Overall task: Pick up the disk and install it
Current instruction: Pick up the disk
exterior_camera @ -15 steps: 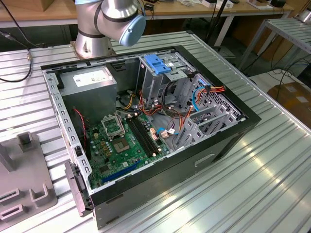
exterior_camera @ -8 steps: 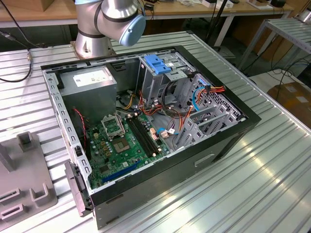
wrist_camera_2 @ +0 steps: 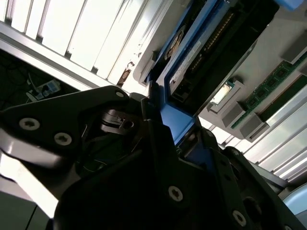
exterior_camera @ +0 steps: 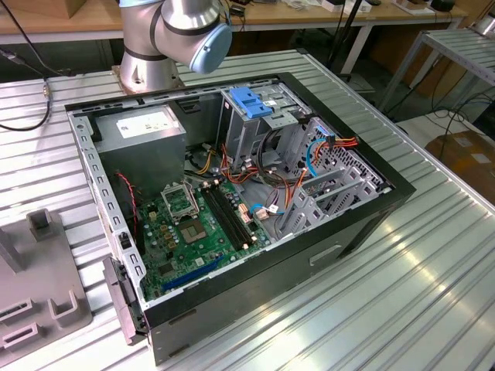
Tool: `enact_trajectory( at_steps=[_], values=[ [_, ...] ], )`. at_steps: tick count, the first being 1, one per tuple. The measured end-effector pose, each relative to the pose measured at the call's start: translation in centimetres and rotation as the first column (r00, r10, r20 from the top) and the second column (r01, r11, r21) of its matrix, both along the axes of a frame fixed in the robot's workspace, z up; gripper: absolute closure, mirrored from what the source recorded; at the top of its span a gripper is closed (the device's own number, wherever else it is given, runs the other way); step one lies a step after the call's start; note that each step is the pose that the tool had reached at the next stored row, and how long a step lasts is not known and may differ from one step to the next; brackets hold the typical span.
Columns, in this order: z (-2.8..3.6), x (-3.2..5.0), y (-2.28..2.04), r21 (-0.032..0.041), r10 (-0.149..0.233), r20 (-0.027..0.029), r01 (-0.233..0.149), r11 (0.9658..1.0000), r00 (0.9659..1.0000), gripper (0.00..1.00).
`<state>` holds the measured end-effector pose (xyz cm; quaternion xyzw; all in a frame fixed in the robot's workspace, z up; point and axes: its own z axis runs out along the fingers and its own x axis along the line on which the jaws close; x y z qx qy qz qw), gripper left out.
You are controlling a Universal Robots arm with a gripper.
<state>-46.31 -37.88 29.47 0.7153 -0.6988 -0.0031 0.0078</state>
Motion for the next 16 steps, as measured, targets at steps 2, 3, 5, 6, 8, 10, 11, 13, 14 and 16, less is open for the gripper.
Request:
enact_trajectory(
  at_steps=[2,3,5,6,8,10,11,13,14,16],
  values=[
    [-0.03,0.00,0.00,0.0000,-0.029,0.0000,0.029,0.9996,0.9996,0.63],
    [-0.03,0.00,0.00,0.0000,-0.046,-0.0002,0.046,0.9989,0.9989,0.63],
    [-0.04,0.00,0.00,0.0000,-0.059,-0.0001,0.059,0.9982,0.9982,0.63],
    [-0.04,0.00,0.00,0.0001,-0.060,-0.0001,0.060,0.9982,0.9982,0.63],
    [-0.04,0.00,0.00,0.0000,-0.062,0.0000,0.062,0.9981,0.9981,0.63],
    [-0.04,0.00,0.00,0.0001,-0.056,0.0000,0.056,0.9984,0.9984,0.63],
    [-0.04,0.00,0.00,0.0001,-0.047,0.0000,0.047,0.9989,0.9989,0.63],
    [-0.05,0.00,-0.01,0.0001,-0.027,0.0001,0.027,0.9996,0.9996,0.63],
    [-0.05,0.00,-0.01,0.0001,-0.019,0.0001,0.019,0.9998,0.9998,0.63],
    [-0.05,0.00,-0.01,0.0001,-0.014,0.0001,0.014,0.9999,0.9999,0.63]
  ],
)
